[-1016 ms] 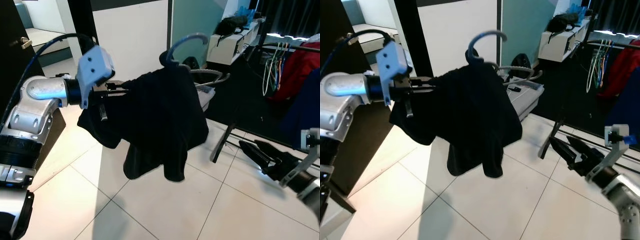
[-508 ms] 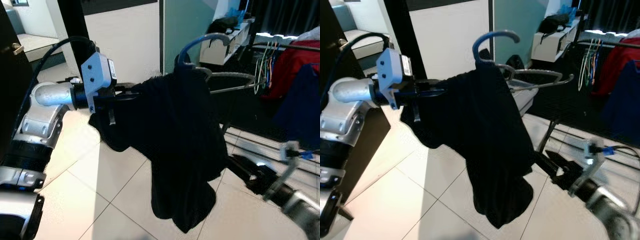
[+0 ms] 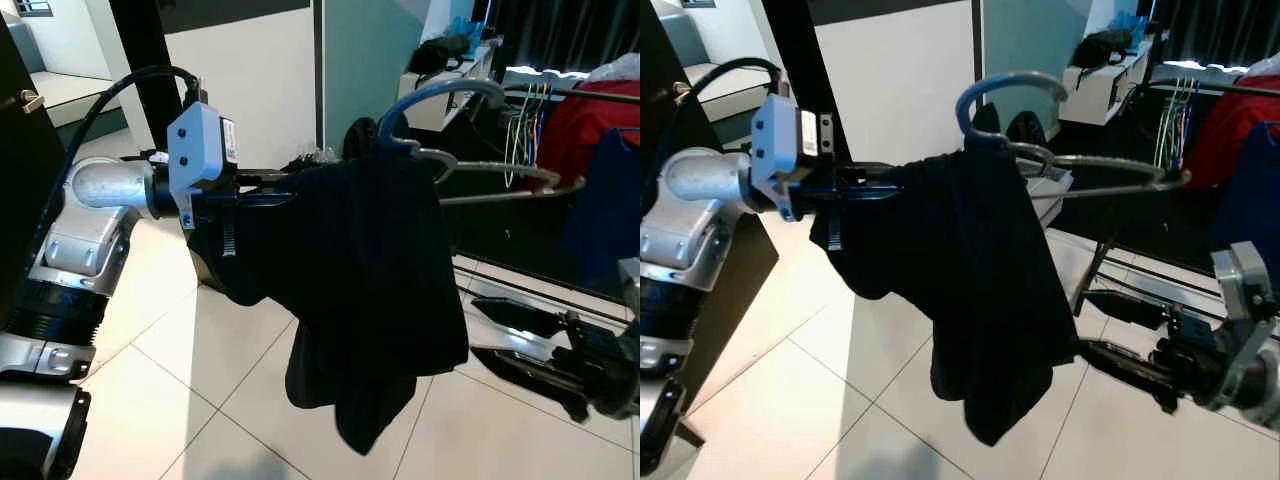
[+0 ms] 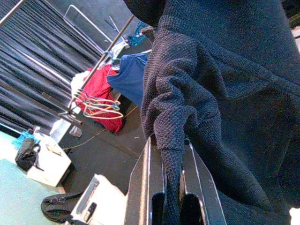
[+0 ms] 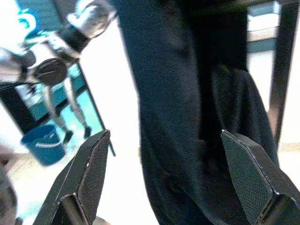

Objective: Hang hanger

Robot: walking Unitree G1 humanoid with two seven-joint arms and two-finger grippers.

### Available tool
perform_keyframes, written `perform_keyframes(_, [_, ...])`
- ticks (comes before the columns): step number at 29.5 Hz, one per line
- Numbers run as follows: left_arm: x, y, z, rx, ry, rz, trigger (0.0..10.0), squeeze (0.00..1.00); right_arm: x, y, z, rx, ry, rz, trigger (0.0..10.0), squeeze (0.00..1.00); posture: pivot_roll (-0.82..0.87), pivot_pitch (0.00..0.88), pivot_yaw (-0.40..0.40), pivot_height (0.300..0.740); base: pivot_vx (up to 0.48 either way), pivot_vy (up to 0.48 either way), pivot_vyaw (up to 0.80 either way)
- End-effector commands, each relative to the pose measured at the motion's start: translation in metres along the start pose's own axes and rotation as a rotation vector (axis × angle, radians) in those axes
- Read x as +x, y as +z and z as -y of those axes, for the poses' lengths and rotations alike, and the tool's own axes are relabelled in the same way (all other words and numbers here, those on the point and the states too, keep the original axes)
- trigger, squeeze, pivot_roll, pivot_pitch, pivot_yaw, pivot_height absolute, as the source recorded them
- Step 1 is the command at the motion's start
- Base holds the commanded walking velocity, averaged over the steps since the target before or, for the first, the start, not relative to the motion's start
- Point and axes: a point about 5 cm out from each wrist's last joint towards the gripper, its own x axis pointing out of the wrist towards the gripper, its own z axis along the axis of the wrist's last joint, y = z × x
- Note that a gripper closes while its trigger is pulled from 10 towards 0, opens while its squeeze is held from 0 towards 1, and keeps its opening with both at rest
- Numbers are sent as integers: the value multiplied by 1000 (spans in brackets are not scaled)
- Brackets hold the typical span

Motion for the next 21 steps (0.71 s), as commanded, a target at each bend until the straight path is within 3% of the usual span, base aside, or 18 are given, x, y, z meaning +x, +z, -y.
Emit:
perform_keyframes(1, [2,9,-4,33,-3,40,10000,0,6,3,-4,-10,61,-14,10000,0,-80,0,43,740,0,0,0])
perform_keyframes(6, [3,11,-4,33,-21,51,10000,0,9,8,-6,-58,148,-87,10000,0,-80,0,43,740,0,0,0])
perform_keyframes(9, [3,12,-4,33,-24,52,10000,0,9,8,-5,-65,148,-105,10000,0,-80,0,43,740,0,0,0])
perform_keyframes(10, [3,14,-4,33,-28,55,10000,0,10,-3,1,-96,111,-208,10000,0,-75,0,41,740,0,0,0])
perform_keyframes(14, [4,16,-5,33,-30,61,10000,0,13,-9,5,-114,89,-252,10000,0,-74,0,39,740,0,0,0])
perform_keyframes(15, [4,16,-5,34,-30,62,10000,0,15,-11,5,-110,94,-261,8431,0,-74,0,39,740,0,0,0])
perform_keyframes(18, [3,17,-5,35,-30,62,10000,0,16,-13,4,-107,99,-267,8431,0,-74,0,39,740,0,0,0])
perform_keyframes(19, [3,17,-5,36,-28,63,10000,0,18,-16,3,-100,106,-278,2824,0,-74,0,39,740,0,0,0])
perform_keyframes(20, [3,17,-5,36,-28,63,10000,0,18,-16,3,-100,106,-278,2824,0,-74,0,39,740,0,0,0])
perform_keyframes(21, [3,18,-6,37,-26,64,10000,0,20,-20,2,-94,114,-290,0,0,-72,0,38,740,0,0,0])
